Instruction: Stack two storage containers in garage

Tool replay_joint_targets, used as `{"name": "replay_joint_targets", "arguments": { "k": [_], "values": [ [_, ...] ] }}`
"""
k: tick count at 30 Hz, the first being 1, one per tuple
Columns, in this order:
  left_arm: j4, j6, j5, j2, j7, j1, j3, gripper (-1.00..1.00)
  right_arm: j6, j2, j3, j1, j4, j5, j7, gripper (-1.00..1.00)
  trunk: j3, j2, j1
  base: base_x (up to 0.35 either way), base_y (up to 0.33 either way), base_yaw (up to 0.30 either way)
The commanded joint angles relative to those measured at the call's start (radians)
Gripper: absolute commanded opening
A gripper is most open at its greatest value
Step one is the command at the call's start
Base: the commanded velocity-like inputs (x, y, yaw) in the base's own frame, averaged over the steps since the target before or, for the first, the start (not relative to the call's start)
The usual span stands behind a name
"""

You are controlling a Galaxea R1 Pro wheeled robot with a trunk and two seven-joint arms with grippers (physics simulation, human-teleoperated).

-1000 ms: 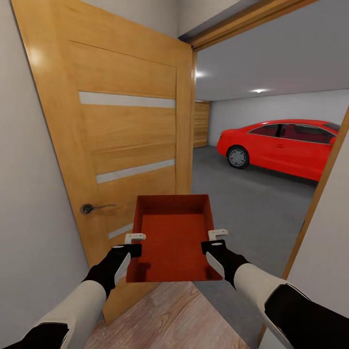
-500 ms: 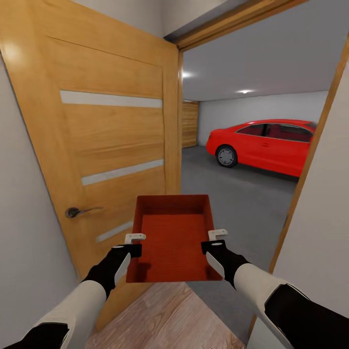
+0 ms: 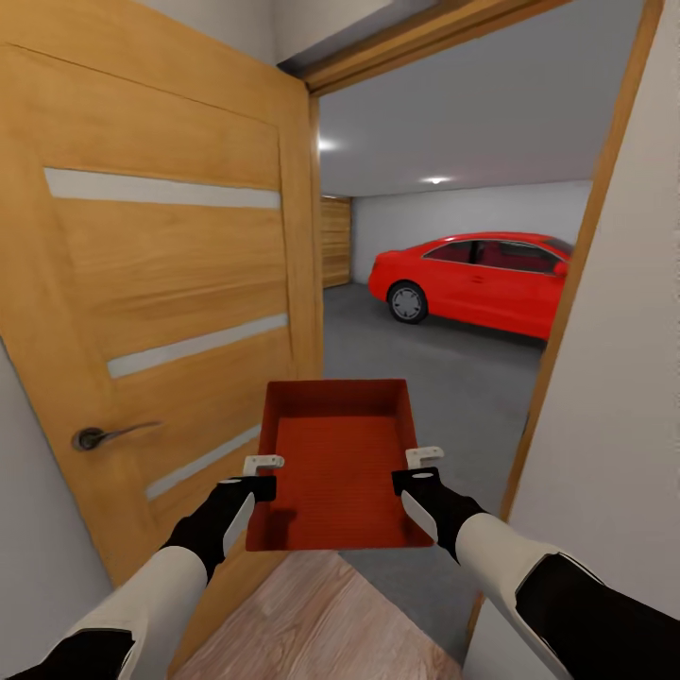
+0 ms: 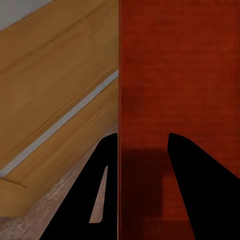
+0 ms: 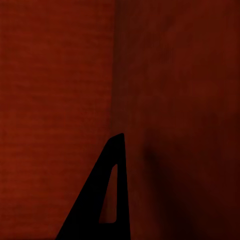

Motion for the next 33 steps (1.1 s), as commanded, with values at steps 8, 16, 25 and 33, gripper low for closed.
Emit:
{"name": "replay_joint_targets", "arguments": {
  "k": [8,16,25,33],
  "values": [
    [0.001,0.005,0.012,0.001,0.009,0.001,-0.007,-1.0,-0.024,-0.02,-0.014,-0.002,-0.004,0.024,-0.007,-1.0,0.0,-0.001,0.001,0.153,0.151,-0.242],
    [0.001,0.005,0.014,0.001,0.009,0.001,-0.008,-1.0,-0.024,-0.019,-0.013,-0.002,-0.004,0.024,-0.007,-1.0,0.0,-0.001,0.001,0.153,0.151,-0.242],
    [0.001,0.005,0.014,0.001,0.009,0.001,-0.008,-1.0,-0.024,-0.019,-0.014,-0.002,-0.004,0.024,-0.007,-1.0,0.0,-0.001,0.001,0.154,0.151,-0.21],
    [0.001,0.005,0.014,0.001,0.009,0.001,-0.008,-1.0,-0.024,-0.019,-0.014,-0.002,-0.004,0.024,-0.007,-1.0,0.0,-0.001,0.001,0.156,0.153,-0.018]
  ]
}}
